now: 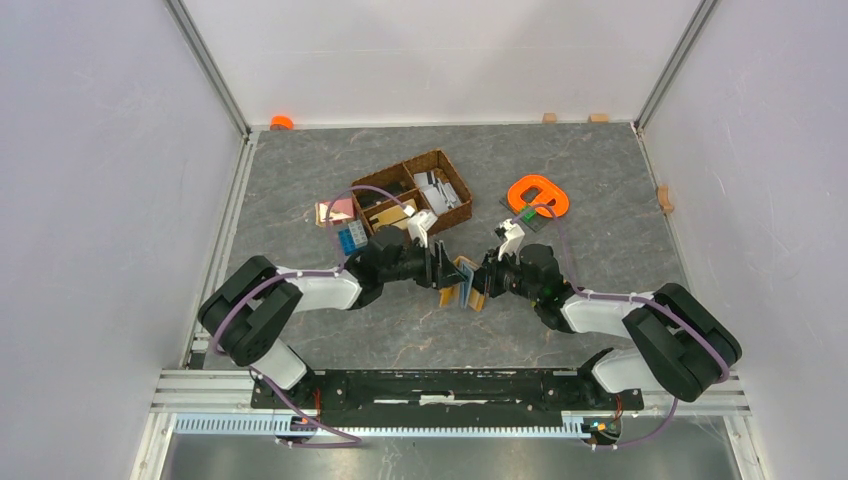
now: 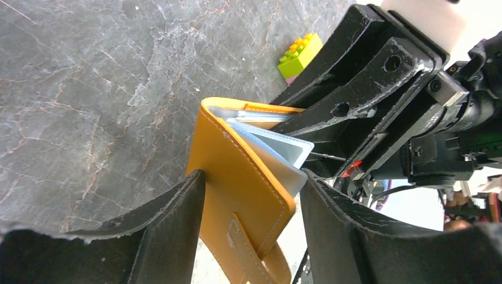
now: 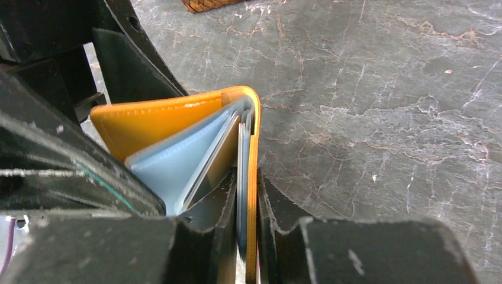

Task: Take the credit cards out of the card holder
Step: Remove the credit card from the card holder.

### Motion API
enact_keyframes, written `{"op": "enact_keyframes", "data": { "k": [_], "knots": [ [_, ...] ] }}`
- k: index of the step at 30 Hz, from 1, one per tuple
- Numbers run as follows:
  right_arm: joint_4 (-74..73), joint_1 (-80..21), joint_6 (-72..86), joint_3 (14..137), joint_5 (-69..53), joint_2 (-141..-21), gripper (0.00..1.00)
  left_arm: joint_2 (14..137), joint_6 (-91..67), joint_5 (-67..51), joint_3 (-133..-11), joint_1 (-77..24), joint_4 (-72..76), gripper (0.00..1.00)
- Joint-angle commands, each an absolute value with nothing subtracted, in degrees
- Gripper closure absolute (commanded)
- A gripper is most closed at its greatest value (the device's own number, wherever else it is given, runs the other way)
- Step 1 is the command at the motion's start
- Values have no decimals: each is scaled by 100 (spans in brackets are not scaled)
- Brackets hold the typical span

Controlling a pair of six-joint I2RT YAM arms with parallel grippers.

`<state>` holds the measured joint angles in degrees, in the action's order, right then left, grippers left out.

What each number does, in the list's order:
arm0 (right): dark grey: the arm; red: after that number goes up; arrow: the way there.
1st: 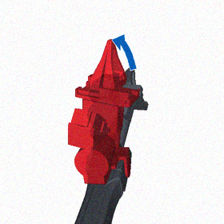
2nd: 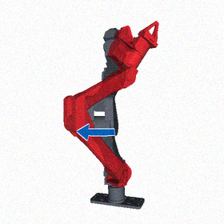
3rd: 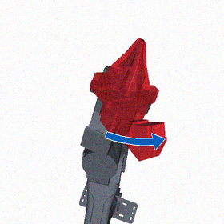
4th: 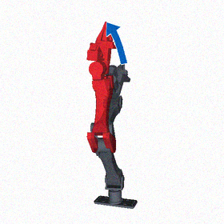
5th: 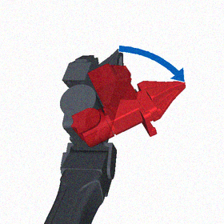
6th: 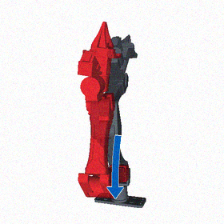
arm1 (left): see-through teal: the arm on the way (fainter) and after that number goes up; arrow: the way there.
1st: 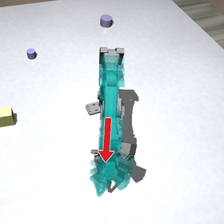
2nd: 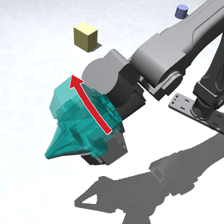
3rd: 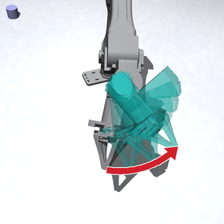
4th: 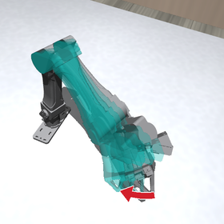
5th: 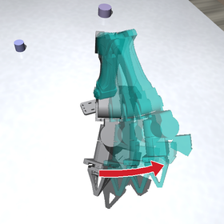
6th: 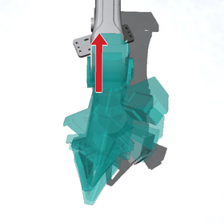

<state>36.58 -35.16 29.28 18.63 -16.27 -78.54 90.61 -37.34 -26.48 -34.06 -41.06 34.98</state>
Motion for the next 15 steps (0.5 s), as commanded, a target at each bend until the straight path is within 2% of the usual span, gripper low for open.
{"op": "enact_keyframes", "data": {
  "k": [1, 2, 5, 9, 15],
  "knots": [
    [3851, -3551, 3076, 2015, -1840, -7746, 81, 8778, -3140, -2139, -3794, -4445, 2901, 33],
    [3865, -3551, 3121, 2009, -1843, -7731, 83, 8775, -3070, -2083, -3837, -4507, 2806, 32],
    [3834, -3548, 3223, 2004, -1860, -7677, 98, 8800, -2986, -2015, -3927, -4620, 2679, 25],
    [3597, -3550, 3350, 2046, -1797, -7559, 100, 8763, -2822, -1875, -4023, -4771, 2466, 23],
    [3342, -3551, 3350, 2090, -1677, -7470, 100, 8671, -2655, -1617, -4130, -4834, 2131, 38]
  ]
}}
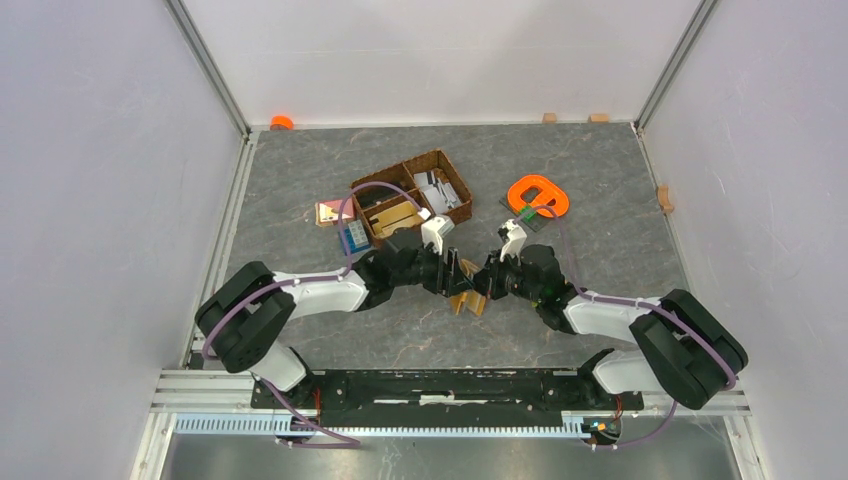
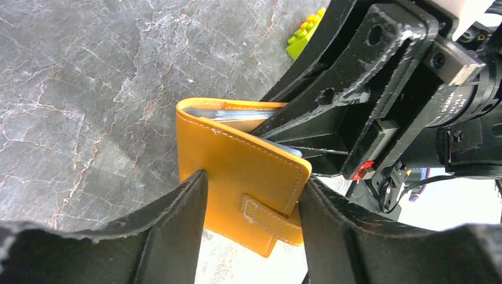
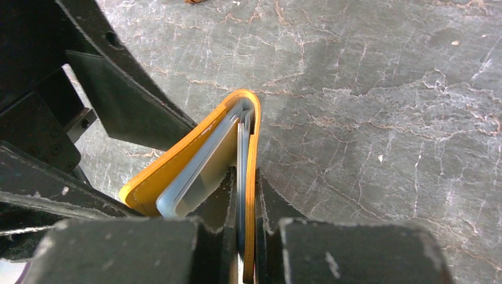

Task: Take the credit cards out of the card holder
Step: Remove the credit card from the card holder.

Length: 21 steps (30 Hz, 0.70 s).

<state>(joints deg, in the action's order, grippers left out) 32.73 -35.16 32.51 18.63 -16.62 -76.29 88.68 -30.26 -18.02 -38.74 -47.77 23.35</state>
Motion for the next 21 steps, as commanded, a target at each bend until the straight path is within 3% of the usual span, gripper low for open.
{"op": "enact_keyframes", "data": {
  "k": [1, 5, 10, 13, 19, 21],
  "knots": [
    [3312, -3547, 3353, 2108, -1681, -7490, 100, 8677, -2627, -1626, -4167, -4834, 2065, 41],
    [3265, -3546, 3324, 2132, -1718, -7489, 100, 8638, -2509, -1438, -4259, -4834, 1769, 59],
    [3091, -3518, 3222, 2179, -1612, -7427, 100, 8535, -2463, -1425, -4219, -4825, 1758, 65],
    [3025, -3418, 3165, 2197, -1652, -7419, 100, 8472, -2417, -1389, -4201, -4795, 1700, 75],
    [3038, -3257, 3069, 2130, -1708, -7320, 71, 8511, -2499, -1421, -4205, -4623, 1635, 96],
    [3098, -3243, 3046, 2097, -1759, -7299, 68, 8582, -2602, -1557, -4188, -4509, 1692, 98]
  ]
}}
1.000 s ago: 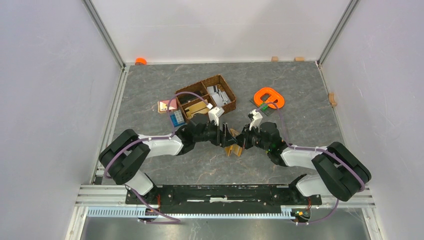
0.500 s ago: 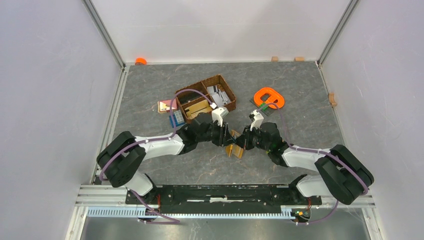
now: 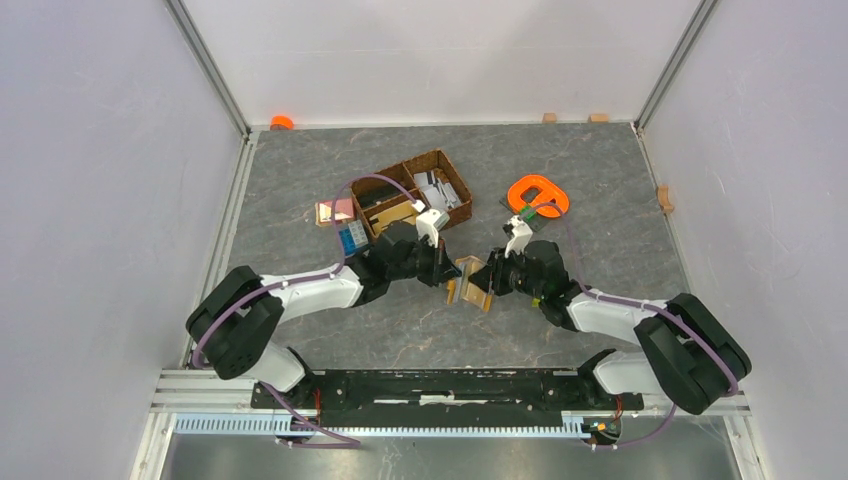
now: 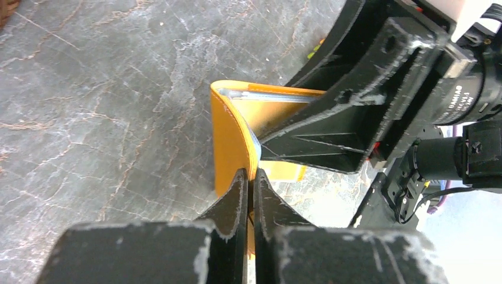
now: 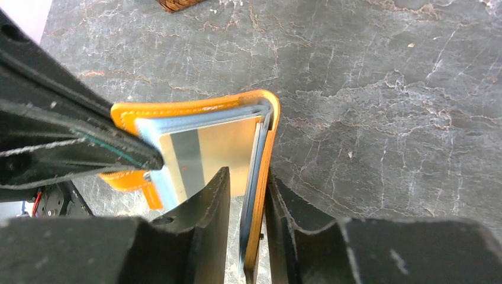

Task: Take the credit cards out of the card holder
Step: Remove the credit card from the card holder.

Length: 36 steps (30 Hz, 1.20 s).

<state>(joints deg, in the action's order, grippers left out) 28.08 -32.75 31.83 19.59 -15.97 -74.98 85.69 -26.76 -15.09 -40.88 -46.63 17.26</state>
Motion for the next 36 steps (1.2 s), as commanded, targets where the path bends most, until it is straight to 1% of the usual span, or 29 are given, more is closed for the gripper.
{"op": "enact_keyframes", "data": {
  "k": [1, 4, 5, 7, 8, 9, 11, 13, 19, 26, 29, 33, 36],
  "knots": [
    [3163, -3243, 3044, 2084, -1792, -7296, 67, 8616, -2668, -1632, -4185, -4464, 1749, 98],
    [3332, -3243, 3056, 2072, -2031, -7359, 60, 8712, -2842, -1906, -4139, -4357, 1958, 98],
    [3418, -3243, 3085, 2066, -2123, -7395, 55, 8732, -2908, -1968, -4116, -4300, 2010, 98],
    [3615, -3245, 3144, 2023, -2291, -7457, 45, 8779, -3105, -2115, -4042, -4168, 2187, 98],
    [3708, -3260, 3165, 2015, -2354, -7485, 36, 8807, -3186, -2198, -3994, -4111, 2297, 98],
    [3730, -3268, 3171, 2028, -2399, -7511, 30, 8832, -3279, -2308, -3951, -4053, 2408, 98],
    [3726, -3310, 3166, 2060, -2409, -7573, 23, 8888, -3396, -2479, -3932, -4008, 2564, 98],
    [3683, -3348, 3140, 2082, -2356, -7620, 20, 8910, -3458, -2526, -3939, -4008, 2595, 98],
    [3462, -3406, 3036, 2196, -2087, -7750, 21, 8934, -3545, -2626, -3912, -4008, 2697, 98],
    [3274, -3419, 2996, 2356, -1929, -8033, 32, 8949, -3583, -2654, -3920, -4009, 2729, 98],
    [3179, -3419, 2970, 2399, -1846, -8086, 35, 8959, -3599, -2672, -3920, -4008, 2745, 98],
    [2876, -3419, 2889, 2443, -1503, -7974, 45, 8892, -3560, -2512, -3900, -4008, 2651, 98],
    [2915, -3417, 2882, 2388, -1463, -7863, 46, 8835, -3506, -2319, -3901, -4008, 2513, 98]
  ]
}}
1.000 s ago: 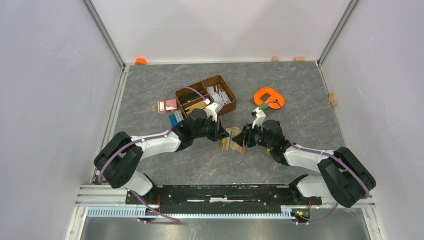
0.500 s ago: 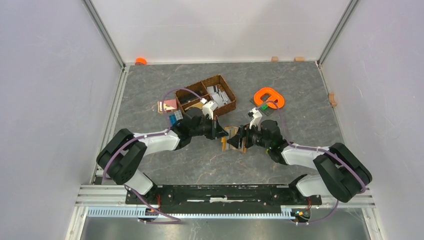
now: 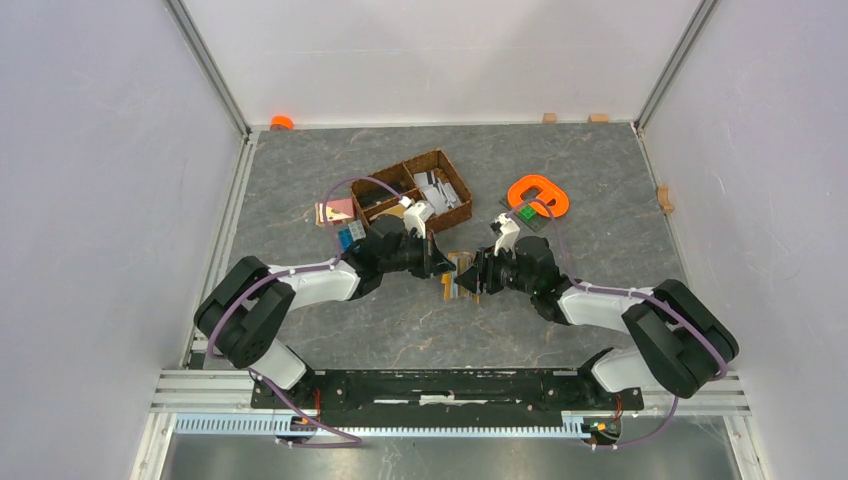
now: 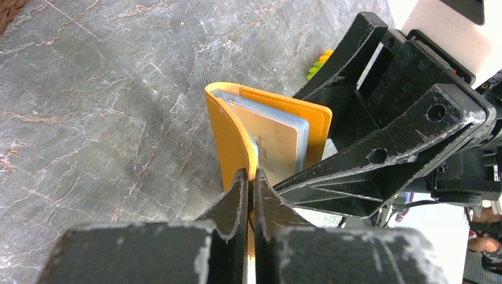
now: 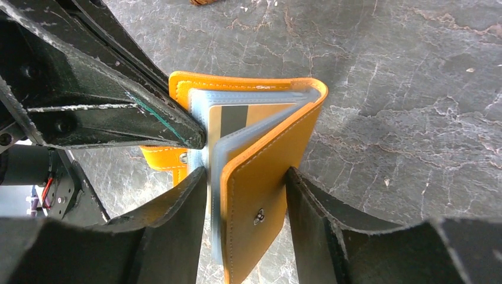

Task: Take the credit cards out of the card holder
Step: Remove the credit card from the card holder.

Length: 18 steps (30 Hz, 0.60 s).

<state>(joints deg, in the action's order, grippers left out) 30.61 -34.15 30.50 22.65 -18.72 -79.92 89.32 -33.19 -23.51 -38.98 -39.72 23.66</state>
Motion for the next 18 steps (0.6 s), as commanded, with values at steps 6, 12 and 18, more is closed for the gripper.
{"op": "enact_keyframes", "data": {
  "k": [6, 12, 18],
  "knots": [
    [2885, -3419, 2890, 2356, -1367, -7800, 57, 8881, -3501, -2258, -3924, -3990, 2438, 98],
    [2870, -3391, 2898, 2355, -1372, -7806, 64, 8859, -3499, -2267, -3922, -3975, 2417, 98],
    [2613, -3320, 2902, 2354, -1078, -7739, 68, 8861, -3498, -2221, -3936, -3975, 2369, 98]
  ]
}}
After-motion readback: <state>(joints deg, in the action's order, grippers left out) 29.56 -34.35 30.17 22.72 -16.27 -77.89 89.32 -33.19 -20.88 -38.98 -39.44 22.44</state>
